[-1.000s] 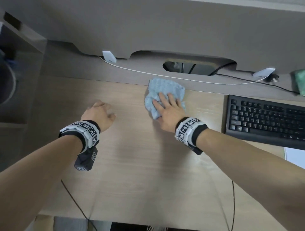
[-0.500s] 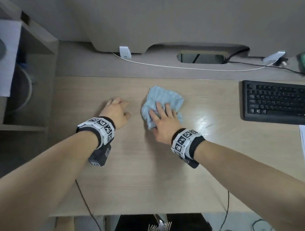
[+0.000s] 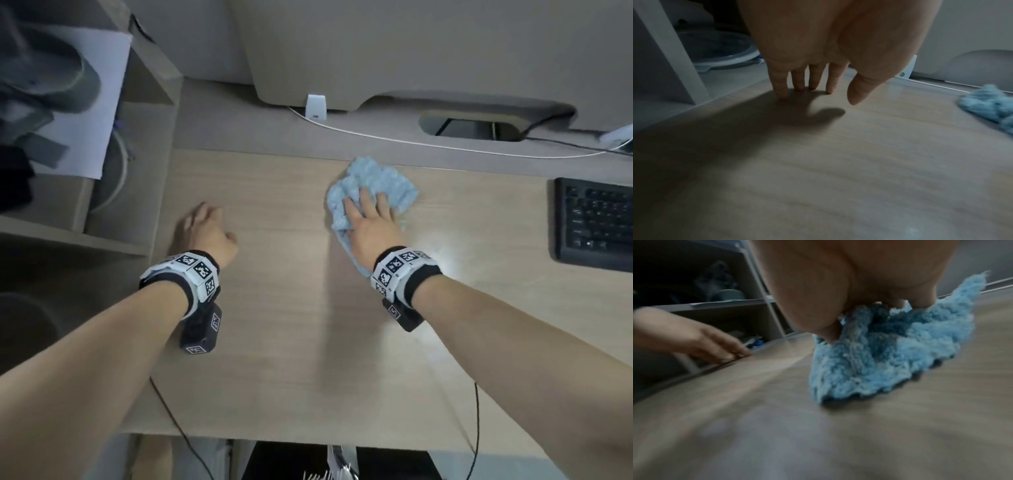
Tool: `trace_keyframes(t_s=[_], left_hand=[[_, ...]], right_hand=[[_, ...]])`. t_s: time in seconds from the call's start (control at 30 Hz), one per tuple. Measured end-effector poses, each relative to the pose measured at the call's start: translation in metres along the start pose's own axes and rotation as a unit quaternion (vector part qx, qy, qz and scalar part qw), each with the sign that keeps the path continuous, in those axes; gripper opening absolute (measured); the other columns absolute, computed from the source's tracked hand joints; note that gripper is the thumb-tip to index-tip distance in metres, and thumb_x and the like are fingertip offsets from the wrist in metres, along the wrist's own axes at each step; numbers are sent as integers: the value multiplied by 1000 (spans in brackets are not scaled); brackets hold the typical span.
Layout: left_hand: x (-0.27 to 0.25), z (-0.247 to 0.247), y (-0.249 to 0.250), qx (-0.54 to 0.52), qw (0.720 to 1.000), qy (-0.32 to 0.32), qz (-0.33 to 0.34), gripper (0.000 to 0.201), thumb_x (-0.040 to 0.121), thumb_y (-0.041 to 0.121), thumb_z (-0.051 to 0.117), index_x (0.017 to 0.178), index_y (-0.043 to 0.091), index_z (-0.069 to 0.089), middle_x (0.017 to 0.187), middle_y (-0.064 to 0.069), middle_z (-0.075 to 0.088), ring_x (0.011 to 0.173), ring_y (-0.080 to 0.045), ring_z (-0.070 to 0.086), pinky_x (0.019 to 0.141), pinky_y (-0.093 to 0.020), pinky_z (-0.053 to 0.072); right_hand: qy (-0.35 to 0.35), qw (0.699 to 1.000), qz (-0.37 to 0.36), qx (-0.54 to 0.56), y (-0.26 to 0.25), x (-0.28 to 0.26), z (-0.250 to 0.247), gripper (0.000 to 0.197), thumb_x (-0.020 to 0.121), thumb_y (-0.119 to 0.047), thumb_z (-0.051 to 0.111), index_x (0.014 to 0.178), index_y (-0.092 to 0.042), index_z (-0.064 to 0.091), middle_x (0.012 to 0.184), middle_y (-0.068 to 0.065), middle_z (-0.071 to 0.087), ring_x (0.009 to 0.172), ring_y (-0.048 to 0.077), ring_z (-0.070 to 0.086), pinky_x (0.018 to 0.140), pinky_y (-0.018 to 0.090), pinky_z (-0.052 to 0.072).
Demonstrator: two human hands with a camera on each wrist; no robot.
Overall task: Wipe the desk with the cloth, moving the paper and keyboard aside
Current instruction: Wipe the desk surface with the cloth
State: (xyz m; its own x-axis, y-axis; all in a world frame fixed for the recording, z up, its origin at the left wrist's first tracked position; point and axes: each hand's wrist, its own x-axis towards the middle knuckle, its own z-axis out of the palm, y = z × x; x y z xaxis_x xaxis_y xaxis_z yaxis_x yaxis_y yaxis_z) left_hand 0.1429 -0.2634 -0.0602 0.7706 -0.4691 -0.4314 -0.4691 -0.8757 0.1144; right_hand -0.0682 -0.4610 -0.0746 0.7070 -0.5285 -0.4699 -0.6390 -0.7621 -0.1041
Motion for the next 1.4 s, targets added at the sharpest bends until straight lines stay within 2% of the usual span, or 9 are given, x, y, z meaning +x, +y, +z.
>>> trace_keyframes(t_s=[0.13,0.3,0.43,0.53,0.73,0.97,1.13,1.3,1.4], left_hand=[[3,-6,5,-21,1000,4,-10,53,84,22,51,137,12,49,152,-11,37,140,-31,31,116,-35,22],[7,-16,2,-31,999,9,-8,47,83,27,50,128,16,58,144,-8,46,133,-30,40,113,-38,31],[4,-16,3,-33,999,20,9,43,87,20,52,129,14,58,146,-8,45,135,-28,38,111,-32,27],[-1,-16,5,-28,999,28,8,43,87,18,51,130,15,56,148,-5,43,136,-30,36,110,-32,27],[-4,-13,-1,-31,999,31,25,50,84,14,53,134,19,52,152,-2,39,138,-30,32,110,-33,29],[0,-8,-14,-43,998,25,43,56,84,17,52,139,26,47,156,4,33,142,-24,27,112,-31,27],[1,1,-18,-61,997,34,42,57,81,17,53,137,26,49,155,4,35,141,-24,27,112,-31,29],[2,0,-23,-71,995,43,61,57,80,16,54,137,25,51,154,3,37,140,-24,29,111,-32,30],[1,-2,-22,-74,995,31,63,59,81,15,53,139,25,48,156,3,34,141,-23,26,113,-31,27]], right_hand=[[-33,994,-102,-16,-26,-10,11,65,102,-38,41,158,-25,10,166,6,-4,150,38,-4,119,56,11],[-2,996,85,38,46,28,-16,63,104,-46,26,157,-23,1,165,10,-11,149,40,-8,121,54,3],[6,985,170,38,47,65,-39,66,103,-46,27,157,-19,2,163,21,-9,147,48,-4,118,60,7],[-17,995,95,11,5,85,-49,71,101,-39,38,157,-20,-2,162,19,-14,147,47,-7,118,62,7],[-48,981,-179,-51,-56,67,-35,69,99,-49,40,157,-27,10,166,7,-5,150,37,-2,119,56,5],[-7,999,-34,-20,-11,97,-52,68,102,-49,32,157,-22,3,164,14,-10,149,41,-6,120,57,7],[-1,995,-96,-11,-43,106,-53,68,99,-47,42,157,-25,13,165,12,-3,150,39,-2,121,55,6],[6,999,-28,-18,8,88,-50,68,101,-47,39,157,-22,11,165,14,-2,149,41,1,122,51,8],[16,999,-32,-5,-16,87,-48,65,101,-40,42,157,-21,14,164,17,-3,148,44,-1,120,56,9]])
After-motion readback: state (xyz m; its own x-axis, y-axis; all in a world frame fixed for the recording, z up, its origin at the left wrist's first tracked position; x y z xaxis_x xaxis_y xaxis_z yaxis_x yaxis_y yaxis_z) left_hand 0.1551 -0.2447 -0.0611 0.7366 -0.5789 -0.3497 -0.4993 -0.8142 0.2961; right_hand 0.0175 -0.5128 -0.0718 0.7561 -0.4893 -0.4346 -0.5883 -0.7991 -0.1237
